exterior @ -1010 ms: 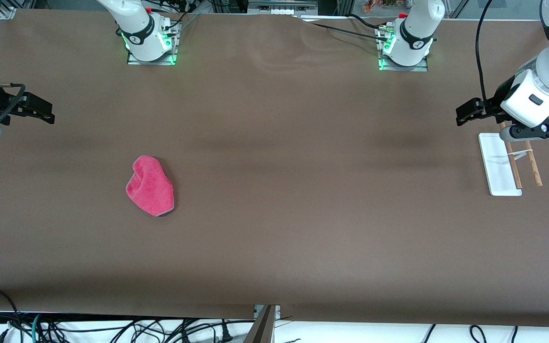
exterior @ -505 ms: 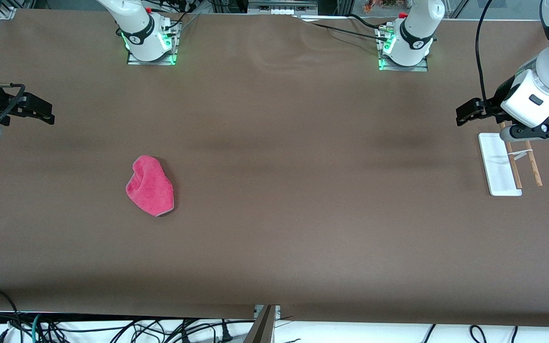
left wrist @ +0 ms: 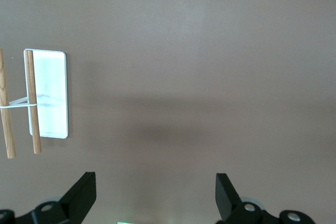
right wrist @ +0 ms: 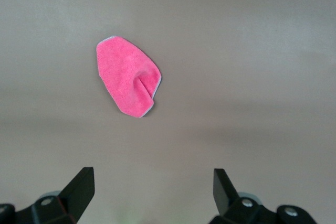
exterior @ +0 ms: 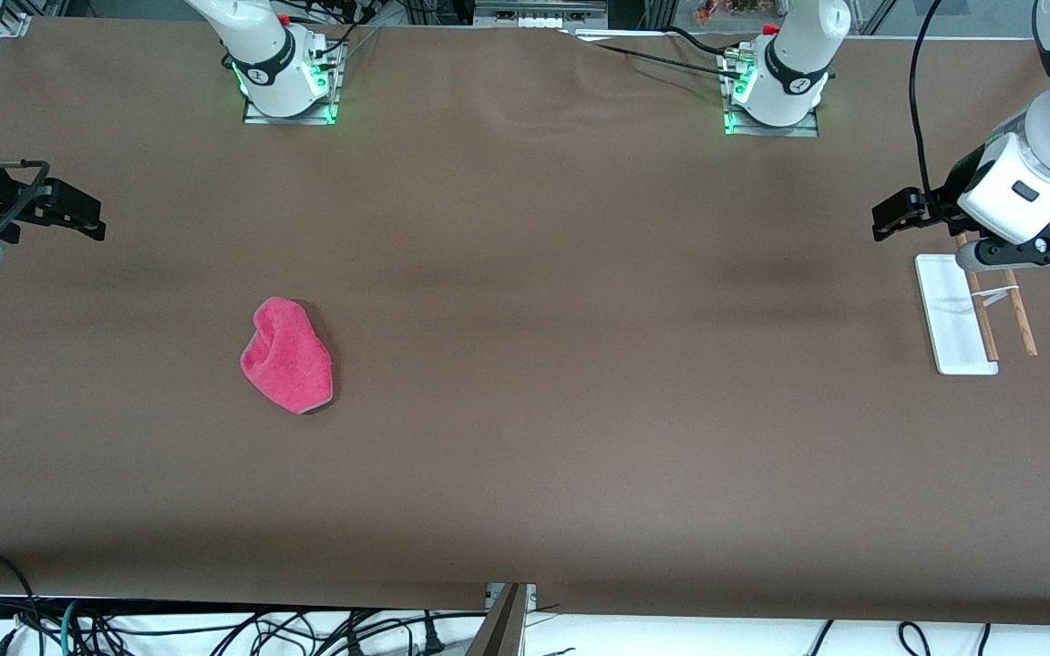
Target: Pass towel and hang on rack
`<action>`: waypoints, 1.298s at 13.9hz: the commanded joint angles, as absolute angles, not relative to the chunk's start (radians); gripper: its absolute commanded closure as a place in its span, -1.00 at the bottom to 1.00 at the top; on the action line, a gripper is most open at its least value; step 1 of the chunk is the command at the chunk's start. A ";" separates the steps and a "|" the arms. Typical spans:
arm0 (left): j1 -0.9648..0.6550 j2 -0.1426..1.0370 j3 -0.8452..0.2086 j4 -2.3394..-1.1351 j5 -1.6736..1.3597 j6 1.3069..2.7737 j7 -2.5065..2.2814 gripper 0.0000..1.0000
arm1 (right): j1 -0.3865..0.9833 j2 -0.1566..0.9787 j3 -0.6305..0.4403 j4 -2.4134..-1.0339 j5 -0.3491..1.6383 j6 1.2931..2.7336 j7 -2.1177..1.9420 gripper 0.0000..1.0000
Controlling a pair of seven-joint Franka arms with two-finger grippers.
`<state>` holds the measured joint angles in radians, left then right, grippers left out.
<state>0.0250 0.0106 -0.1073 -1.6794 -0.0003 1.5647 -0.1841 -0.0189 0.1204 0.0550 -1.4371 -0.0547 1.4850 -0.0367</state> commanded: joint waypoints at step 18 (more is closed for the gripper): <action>0.032 0.014 -0.110 -1.666 -0.011 1.539 -0.189 -1.00 | 0.089 0.297 0.058 -1.450 -0.051 1.644 -0.038 -1.00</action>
<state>0.0262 0.0108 -0.1067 -1.6794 -0.0003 1.5531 -0.1847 0.0726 0.2499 0.0607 -1.4444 -0.0532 1.5968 -0.0366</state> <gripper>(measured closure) 0.000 0.000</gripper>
